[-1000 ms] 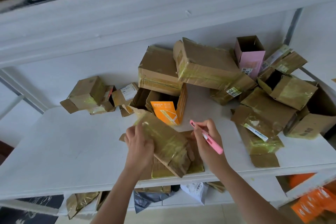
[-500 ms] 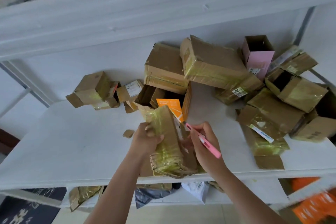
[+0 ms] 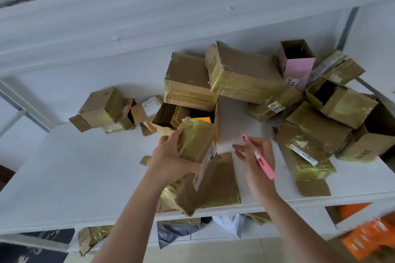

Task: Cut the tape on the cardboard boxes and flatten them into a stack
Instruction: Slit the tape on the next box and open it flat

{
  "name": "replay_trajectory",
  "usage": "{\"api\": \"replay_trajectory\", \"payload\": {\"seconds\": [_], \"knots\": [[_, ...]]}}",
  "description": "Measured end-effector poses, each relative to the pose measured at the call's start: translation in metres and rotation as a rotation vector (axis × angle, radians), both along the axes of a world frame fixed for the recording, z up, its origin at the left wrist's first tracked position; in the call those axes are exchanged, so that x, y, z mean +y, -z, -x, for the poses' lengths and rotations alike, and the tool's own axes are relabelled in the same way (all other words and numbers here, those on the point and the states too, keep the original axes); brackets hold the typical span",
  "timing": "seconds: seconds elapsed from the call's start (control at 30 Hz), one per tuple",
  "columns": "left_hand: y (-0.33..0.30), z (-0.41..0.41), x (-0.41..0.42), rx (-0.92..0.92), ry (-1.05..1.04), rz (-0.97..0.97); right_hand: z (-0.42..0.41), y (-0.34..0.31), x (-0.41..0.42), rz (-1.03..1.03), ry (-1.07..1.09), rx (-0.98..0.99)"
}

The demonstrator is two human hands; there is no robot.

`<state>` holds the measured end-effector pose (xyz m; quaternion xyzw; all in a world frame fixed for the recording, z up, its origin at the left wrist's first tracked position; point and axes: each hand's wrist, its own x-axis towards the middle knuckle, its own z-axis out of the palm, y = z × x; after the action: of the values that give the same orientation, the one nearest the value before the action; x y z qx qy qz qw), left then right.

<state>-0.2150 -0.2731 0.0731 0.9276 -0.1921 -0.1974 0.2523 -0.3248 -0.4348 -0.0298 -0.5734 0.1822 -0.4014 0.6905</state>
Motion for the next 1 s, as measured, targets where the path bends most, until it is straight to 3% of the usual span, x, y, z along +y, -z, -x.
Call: {"api": "replay_trajectory", "payload": {"seconds": [0.17,0.3,0.5,1.0], "knots": [[0.023,-0.012,0.01,-0.054,0.241,-0.217,-0.003,-0.003,-0.006,-0.049,-0.039,-0.01],[0.061,-0.014,0.023,-0.309,0.134,-0.092,-0.006,0.0,-0.002,-0.059,-0.179,0.019],[0.068,-0.002,0.03,-0.453,0.214,-0.045,-0.018,-0.006,-0.001,0.0,-0.262,0.096],[0.074,-0.002,0.028,-0.506,0.228,-0.071,-0.023,-0.001,-0.007,0.154,-0.31,0.191]]}}
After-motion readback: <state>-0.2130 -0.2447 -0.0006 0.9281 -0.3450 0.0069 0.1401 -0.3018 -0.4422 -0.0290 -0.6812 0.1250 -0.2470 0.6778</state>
